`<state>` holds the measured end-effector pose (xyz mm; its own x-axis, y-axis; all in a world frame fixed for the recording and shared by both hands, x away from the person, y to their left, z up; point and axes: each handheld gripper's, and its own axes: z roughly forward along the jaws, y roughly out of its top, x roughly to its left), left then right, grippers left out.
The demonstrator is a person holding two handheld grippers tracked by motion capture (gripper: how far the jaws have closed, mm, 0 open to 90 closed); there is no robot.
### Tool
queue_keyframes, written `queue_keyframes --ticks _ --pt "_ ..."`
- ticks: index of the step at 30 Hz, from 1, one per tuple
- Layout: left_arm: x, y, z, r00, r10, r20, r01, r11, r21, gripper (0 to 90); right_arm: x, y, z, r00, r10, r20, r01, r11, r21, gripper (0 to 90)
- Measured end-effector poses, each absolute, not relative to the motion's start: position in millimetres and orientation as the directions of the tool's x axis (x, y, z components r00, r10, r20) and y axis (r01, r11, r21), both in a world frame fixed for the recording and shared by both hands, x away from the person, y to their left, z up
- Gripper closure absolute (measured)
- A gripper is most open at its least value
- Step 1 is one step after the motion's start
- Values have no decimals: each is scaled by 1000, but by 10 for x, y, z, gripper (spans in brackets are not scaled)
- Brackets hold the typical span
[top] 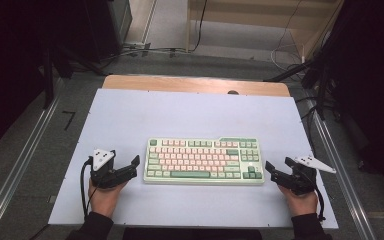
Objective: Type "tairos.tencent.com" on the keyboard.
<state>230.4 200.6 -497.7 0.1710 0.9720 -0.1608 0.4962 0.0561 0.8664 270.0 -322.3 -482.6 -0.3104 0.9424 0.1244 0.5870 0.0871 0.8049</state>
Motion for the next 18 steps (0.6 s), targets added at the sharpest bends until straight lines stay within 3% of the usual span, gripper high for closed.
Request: queue_keyframes --ticks 18 --pt "2327 1949 -4968 198 965 -172 494 53 868 157 2698 -3196 -4826 -315 941 123 586 91 805 188"
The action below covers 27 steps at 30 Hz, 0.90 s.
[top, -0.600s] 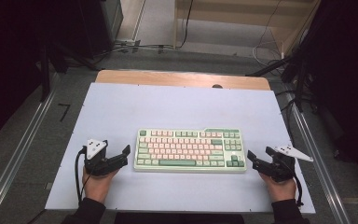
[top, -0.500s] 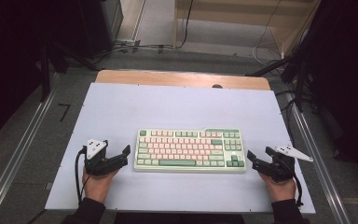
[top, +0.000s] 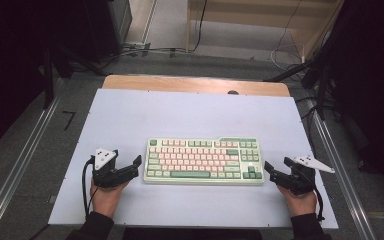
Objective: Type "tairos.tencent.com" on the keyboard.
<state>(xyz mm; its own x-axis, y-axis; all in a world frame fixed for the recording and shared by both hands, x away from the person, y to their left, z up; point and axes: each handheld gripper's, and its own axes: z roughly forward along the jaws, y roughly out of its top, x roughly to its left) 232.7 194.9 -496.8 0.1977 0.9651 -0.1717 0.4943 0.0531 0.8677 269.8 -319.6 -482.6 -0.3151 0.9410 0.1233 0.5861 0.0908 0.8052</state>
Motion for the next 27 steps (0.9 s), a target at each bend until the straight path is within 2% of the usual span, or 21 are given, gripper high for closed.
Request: queue_keyframes --ticks 15,23,27 --pt "2387 1794 -4934 244 954 -173 487 34 873 204 2693 -3185 -4820 -315 941 123 586 91 805 188" --pt "2445 1655 -4936 300 937 -178 489 9 872 352 2695 -3174 -4821 -317 940 124 587 92 804 188" --pt "2476 1565 -4908 346 920 -185 482 -5 876 510 2696 -3165 -4822 -319 940 120 586 96 805 188"
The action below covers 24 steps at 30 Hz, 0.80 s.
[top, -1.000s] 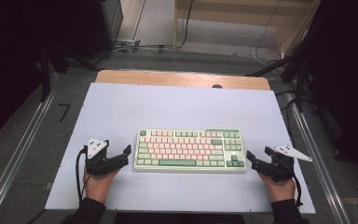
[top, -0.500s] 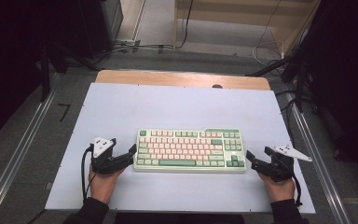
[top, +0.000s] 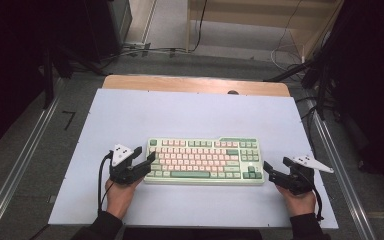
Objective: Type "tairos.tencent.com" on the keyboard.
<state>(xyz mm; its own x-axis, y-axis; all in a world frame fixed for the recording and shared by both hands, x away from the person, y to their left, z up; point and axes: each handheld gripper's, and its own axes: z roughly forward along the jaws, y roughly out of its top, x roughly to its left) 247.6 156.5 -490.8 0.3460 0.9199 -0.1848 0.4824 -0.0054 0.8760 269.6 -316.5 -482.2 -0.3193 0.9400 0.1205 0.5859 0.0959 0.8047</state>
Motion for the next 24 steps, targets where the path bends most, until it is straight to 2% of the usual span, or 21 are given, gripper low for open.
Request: queue_keyframes --ticks 5,11,17,24 --pt "2550 1398 -4866 427 879 -212 500 -35 866 747 2695 -3152 -4824 -321 940 121 587 97 803 188" --pt "2670 1148 -4883 477 859 -185 515 -103 851 896 2697 -3144 -4826 -324 938 120 587 100 803 188" --pt "2768 929 -4893 517 838 -174 529 -152 835 900 2700 -3145 -4828 -327 937 120 586 101 804 188" --pt "2849 762 -4933 520 837 -172 558 -181 810 900 2697 -3145 -4827 -326 937 122 587 99 804 188"
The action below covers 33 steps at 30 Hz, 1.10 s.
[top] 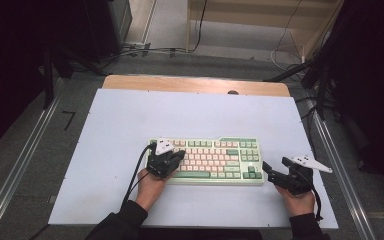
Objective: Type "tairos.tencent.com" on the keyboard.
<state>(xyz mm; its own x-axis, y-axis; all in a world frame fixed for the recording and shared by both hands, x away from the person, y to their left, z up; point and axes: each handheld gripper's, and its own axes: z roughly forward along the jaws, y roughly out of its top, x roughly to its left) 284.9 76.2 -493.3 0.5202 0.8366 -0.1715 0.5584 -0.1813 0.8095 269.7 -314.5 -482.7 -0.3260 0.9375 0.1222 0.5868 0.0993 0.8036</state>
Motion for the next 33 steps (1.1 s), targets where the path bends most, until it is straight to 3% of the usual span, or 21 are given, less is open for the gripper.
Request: queue_keyframes --ticks 33 --pt "2917 668 -4954 513 840 -175 588 -195 785 900 2700 -3145 -4829 -328 937 119 585 102 804 189"
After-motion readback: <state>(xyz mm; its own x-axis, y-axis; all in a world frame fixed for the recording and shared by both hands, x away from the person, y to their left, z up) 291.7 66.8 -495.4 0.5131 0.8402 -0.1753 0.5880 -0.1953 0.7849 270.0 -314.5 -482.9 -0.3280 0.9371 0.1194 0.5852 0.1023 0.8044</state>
